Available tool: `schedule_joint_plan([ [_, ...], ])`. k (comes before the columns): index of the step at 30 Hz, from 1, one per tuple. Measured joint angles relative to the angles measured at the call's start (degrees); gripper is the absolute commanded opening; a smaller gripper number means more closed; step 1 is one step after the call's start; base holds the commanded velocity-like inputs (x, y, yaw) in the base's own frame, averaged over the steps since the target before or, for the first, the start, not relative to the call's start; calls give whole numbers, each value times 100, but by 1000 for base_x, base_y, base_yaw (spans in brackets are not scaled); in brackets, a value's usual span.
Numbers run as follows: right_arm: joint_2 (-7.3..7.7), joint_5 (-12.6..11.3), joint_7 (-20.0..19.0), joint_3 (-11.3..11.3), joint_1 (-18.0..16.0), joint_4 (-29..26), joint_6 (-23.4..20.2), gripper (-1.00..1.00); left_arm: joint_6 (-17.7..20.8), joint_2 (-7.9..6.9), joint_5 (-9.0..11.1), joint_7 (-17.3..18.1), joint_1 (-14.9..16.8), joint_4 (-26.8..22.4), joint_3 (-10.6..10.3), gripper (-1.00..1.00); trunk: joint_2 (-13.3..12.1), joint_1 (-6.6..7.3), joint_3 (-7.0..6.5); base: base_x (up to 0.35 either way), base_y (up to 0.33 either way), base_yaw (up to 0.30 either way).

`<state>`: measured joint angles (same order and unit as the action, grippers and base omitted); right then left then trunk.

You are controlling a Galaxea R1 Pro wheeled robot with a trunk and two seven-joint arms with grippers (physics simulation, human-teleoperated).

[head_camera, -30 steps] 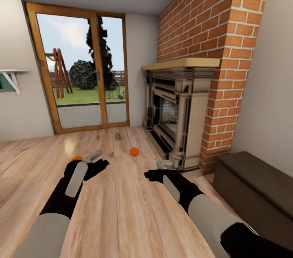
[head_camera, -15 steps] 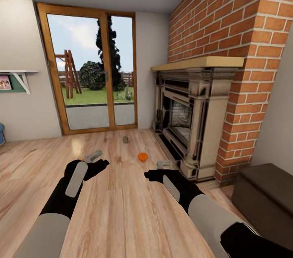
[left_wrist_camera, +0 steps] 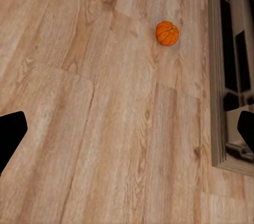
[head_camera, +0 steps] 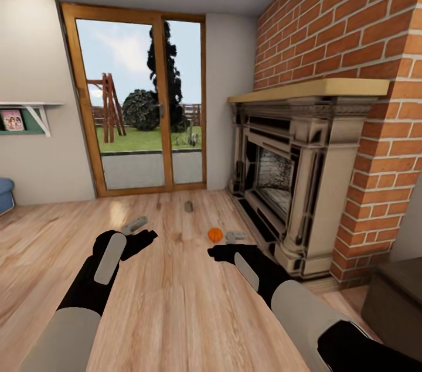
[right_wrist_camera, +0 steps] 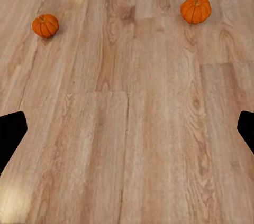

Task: Place each of the two pumpkins and all three candles from the living room inside a cabinet in the living room (use any cabinet), then make sure every cabinet is closed, and position the cauldron so it is next to a table in the living room.

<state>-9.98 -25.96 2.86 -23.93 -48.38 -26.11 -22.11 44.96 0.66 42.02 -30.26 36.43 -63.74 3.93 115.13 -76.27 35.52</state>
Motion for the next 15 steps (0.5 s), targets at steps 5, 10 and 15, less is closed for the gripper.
schedule_joint_plan([
  [5, 0, 0, 0, 0, 0, 0, 0, 100, 0, 0, 0, 0, 0, 6, 0, 100, 0, 0, -1, 331, 85, 23],
  [10, 0, 0, 0, 0, 0, 0, 0, 100, 0, 0, 0, 0, -1, 2, 0, 100, 0, 0, -1, 331, 88, 78],
  [15, 5, 0, 0, 0, 0, 0, 21, 100, 0, 0, 0, 0, 0, 5, 0, 100, 0, 0, -1, 331, 103, 12],
])
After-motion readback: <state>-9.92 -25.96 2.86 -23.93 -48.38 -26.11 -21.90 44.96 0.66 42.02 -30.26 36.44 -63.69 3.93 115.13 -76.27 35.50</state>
